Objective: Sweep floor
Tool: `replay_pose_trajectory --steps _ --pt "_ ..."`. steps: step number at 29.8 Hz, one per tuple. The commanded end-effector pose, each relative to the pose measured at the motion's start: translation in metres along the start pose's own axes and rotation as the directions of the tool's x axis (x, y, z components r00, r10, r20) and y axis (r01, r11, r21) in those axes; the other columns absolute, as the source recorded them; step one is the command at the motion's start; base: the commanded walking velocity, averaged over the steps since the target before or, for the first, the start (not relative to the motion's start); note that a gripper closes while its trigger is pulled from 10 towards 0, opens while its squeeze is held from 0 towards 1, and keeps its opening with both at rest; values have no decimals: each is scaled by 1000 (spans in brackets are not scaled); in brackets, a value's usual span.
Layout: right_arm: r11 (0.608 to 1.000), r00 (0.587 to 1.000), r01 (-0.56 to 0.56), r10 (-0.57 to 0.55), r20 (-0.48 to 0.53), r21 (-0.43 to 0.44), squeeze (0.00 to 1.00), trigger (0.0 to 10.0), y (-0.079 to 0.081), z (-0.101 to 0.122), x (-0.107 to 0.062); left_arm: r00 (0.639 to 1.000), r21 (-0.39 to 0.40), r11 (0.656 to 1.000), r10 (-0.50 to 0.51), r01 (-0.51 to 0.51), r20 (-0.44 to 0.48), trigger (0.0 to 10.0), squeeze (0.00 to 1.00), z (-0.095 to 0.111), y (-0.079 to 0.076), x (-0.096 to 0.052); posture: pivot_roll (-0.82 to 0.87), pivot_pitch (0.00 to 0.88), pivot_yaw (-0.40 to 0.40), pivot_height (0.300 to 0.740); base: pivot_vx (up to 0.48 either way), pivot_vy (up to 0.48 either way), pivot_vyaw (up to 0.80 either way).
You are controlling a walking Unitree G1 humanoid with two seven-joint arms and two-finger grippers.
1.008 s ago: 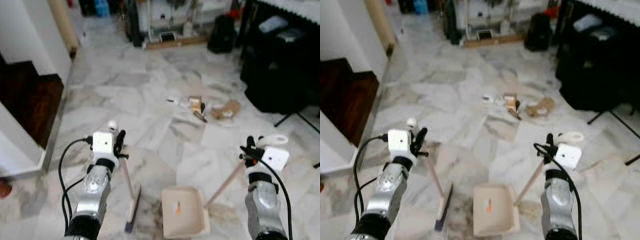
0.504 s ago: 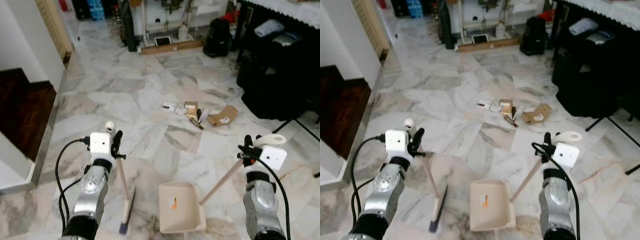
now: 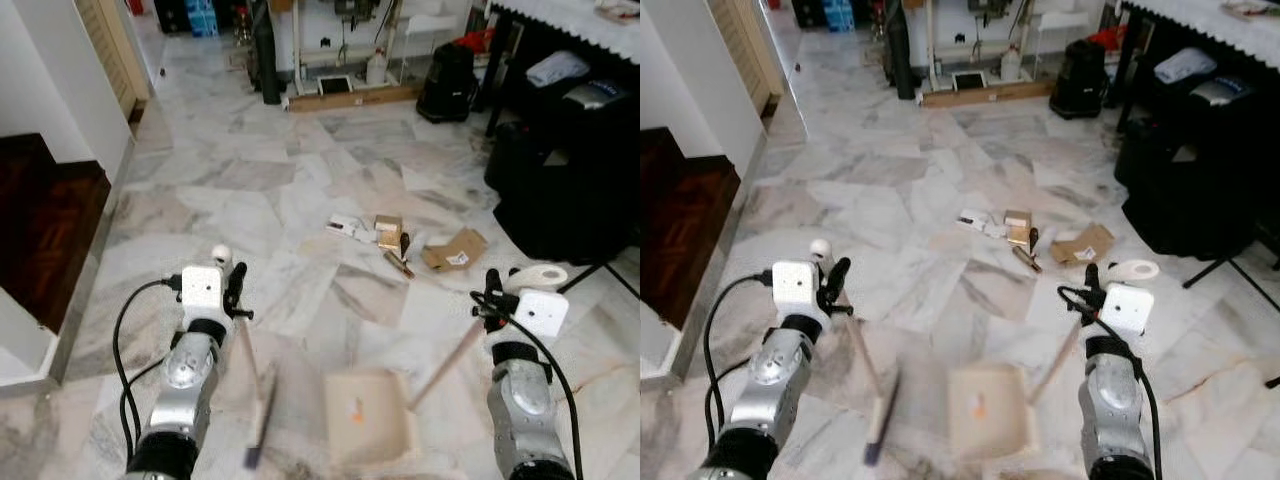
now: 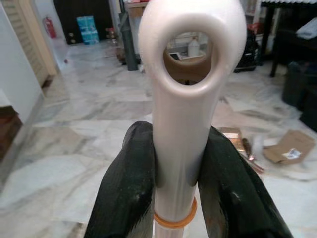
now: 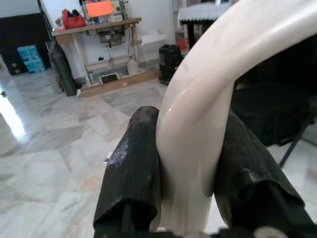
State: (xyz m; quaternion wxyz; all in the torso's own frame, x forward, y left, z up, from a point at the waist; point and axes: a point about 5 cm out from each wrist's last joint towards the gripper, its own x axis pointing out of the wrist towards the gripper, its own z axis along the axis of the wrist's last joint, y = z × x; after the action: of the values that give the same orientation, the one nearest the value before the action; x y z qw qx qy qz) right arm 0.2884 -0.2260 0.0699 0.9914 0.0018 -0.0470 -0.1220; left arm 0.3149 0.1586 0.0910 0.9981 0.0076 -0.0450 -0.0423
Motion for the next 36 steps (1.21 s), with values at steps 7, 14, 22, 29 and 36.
replay_pose_trajectory --steps 7,14,22,29,36 --pt "1000 999 13 -12 40 -3 0 10000 -5 9 4 999 -4 1000 -11 12 48 10000 0 9 -4 3 -68 0 54 740 356 0 0" --pt "1000 999 17 -17 43 7 0 10000 -5 8 3 999 -1 1000 -17 17 47 10000 0 9 -4 3 -74 0 60 740 360 0 0" --pt "1000 999 20 -20 45 14 0 10000 -4 9 3 999 0 1000 -25 25 46 10000 0 9 -4 3 -77 0 69 740 359 0 0" --pt "1000 999 11 -11 48 10 0 10000 -4 8 2 999 2 1000 -30 30 44 10000 0 9 -5 4 -81 0 74 740 357 0 0" --pt "1000 998 16 -16 58 9 0 10000 -5 11 3 998 1 999 -34 34 45 10000 0 10 -5 6 -84 0 76 740 358 0 0"
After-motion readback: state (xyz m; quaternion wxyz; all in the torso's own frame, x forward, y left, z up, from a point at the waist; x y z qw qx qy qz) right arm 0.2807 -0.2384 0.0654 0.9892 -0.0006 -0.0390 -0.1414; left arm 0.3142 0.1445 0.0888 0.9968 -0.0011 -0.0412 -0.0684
